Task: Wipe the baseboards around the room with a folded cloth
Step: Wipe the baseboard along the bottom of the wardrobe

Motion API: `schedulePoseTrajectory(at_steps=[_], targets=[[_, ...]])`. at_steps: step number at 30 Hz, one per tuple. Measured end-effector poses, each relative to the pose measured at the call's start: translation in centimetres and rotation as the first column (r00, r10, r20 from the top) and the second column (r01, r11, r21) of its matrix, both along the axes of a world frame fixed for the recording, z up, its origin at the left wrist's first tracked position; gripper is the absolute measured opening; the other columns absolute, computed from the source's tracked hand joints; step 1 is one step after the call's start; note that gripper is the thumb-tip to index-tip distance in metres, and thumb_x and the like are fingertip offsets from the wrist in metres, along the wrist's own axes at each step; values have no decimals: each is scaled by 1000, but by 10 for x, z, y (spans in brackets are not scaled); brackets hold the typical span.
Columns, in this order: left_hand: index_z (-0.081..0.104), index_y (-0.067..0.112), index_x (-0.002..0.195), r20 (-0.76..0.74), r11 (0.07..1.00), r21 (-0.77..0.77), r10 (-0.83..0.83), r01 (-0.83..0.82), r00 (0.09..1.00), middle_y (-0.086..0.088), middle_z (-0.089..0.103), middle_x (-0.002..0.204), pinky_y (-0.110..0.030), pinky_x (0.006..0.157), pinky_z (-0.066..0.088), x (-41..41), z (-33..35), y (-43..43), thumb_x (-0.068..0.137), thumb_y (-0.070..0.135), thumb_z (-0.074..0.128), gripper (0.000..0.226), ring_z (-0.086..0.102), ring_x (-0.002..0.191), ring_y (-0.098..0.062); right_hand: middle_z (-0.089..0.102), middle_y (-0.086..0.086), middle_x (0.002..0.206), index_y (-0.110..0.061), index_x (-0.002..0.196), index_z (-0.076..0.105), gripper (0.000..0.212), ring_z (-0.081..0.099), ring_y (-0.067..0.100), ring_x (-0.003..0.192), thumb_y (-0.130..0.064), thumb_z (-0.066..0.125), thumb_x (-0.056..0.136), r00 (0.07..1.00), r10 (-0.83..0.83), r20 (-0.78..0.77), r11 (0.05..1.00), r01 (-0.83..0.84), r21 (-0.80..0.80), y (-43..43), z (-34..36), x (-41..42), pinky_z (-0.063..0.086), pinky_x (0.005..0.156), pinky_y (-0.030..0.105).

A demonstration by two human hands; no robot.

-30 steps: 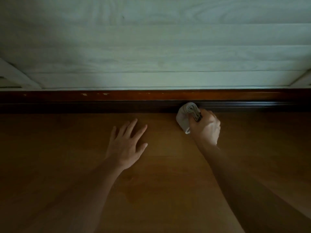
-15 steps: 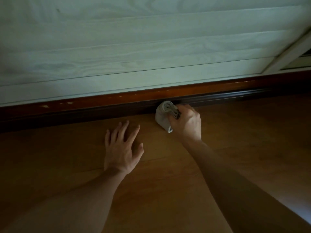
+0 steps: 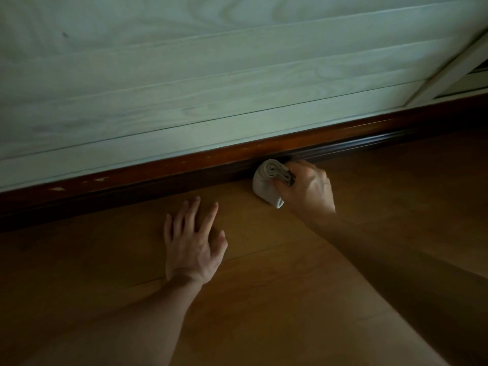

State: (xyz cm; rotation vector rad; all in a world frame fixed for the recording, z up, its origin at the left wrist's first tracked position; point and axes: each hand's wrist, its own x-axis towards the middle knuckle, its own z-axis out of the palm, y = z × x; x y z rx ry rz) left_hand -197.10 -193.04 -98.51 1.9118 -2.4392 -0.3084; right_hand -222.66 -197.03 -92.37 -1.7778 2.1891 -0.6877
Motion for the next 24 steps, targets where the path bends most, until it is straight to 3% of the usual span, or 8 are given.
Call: schedulePoseTrajectory(at_steps=[7,17,20,24], targets=[[40,37,152,-6,999,23,-39,39,999,-2,29,164,-58,121,15,0,3,0,90,64,33,68,23,151,-28,71,-1,94,-25,107,72,22,65,18,83,-35,71,87,998,-28,59,969,13,246,-1,30,-12,55,69,34],[36,39,152,14,998,12,-62,62,998,-1,27,165,-60,120,17,0,1,-1,90,61,31,66,21,151,-27,69,4,82,-18,91,71,13,64,27,77,-27,69,82,984,-166,66,984,161,70,3,0,5,50,64,34],[37,38,151,25,998,3,-58,58,998,-2,28,164,-61,119,18,-1,-1,-2,92,60,31,64,23,151,-28,66,3,75,-14,82,69,11,62,25,70,-25,67,84,951,-295,93,956,294,24,10,-7,-19,45,61,30],[37,39,151,38,999,11,-50,50,998,-2,28,164,-60,119,17,-1,-2,-1,92,60,30,63,23,151,-29,67,6,84,-10,90,71,14,63,25,74,-22,71,83,984,-157,86,985,162,-54,9,-12,-21,48,62,31]])
